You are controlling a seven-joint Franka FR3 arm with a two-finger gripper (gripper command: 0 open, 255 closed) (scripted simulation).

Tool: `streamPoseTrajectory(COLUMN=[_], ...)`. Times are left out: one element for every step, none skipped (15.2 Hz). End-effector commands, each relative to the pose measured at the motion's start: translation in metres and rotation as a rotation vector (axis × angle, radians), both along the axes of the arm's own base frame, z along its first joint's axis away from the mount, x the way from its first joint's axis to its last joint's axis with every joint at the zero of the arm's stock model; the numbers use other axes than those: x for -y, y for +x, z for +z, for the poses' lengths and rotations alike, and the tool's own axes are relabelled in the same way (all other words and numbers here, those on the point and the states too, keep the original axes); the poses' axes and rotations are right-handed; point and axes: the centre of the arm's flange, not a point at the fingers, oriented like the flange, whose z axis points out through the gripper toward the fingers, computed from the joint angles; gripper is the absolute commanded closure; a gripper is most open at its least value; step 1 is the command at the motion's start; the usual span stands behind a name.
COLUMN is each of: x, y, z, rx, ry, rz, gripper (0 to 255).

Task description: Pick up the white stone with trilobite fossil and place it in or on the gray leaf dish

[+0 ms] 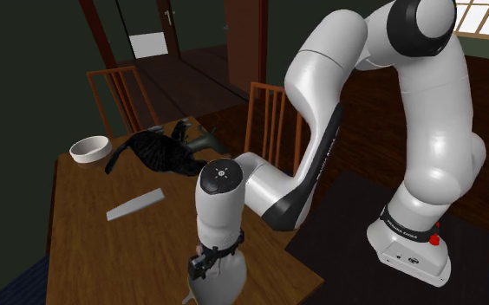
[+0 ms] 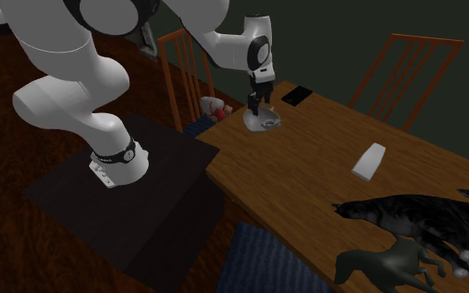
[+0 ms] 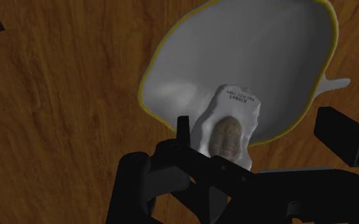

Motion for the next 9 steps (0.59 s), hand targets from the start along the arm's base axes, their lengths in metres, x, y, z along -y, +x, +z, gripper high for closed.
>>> streamPoseTrajectory(x=[-0.001,-0.001,-0.001,-0.001,-0.001,-0.001,-0.001,-0.001,-0.001], y=[-0.002,-0.004,-0.004,-0.004,-0.004,-0.004,-0.004,-0.004,-0.004], z=[0.024,0.034,0.034,0.034,0.034,0.034,0.034,0.034,0.034], rx=[-0.001,-0.001,-0.001,-0.001,-0.001,-0.001,-0.001,-0.001,-0.001], ry=[0.0,0.0,0.0,0.0,0.0,0.0,0.0,0.0,0.0], rz=[0.0,0.0,0.0,0.0,0.0,0.0,0.0,0.0,0.0], gripper=[0,0,0,0,0,0,0,0,0])
